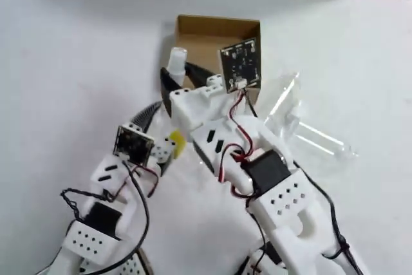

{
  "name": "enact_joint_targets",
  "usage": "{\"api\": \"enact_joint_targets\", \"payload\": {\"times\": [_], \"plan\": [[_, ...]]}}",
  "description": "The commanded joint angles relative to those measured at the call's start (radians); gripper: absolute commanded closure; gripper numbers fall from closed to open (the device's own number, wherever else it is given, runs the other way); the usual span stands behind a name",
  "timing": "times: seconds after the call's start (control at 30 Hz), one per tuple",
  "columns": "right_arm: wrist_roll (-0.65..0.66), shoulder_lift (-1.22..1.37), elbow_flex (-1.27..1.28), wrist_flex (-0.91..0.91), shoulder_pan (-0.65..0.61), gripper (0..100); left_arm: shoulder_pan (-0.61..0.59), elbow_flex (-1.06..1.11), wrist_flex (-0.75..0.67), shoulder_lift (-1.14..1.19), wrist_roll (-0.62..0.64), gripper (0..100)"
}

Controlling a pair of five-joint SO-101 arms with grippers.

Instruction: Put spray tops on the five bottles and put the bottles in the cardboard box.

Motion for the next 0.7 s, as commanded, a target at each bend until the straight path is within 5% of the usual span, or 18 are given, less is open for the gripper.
{"api": "enact_joint_targets", "payload": {"times": [0.0, 0.43, 0.57, 0.67], "plan": [[-0.011, 0.002, -0.011, 0.018, -0.008, 85.5, -0.001, -0.009, -0.031, -0.019, -0.012, 98], [0.02, 0.001, -0.252, 0.176, -0.001, 86.0, -0.001, 0.008, -0.032, -0.022, -0.012, 98], [0.072, 0.001, -0.333, 0.257, 0.007, 97.8, -0.001, 0.008, -0.032, -0.022, -0.012, 98], [0.074, 0.002, -0.334, 0.283, 0.056, 96.5, -0.001, 0.008, -0.032, -0.022, -0.012, 98]]}}
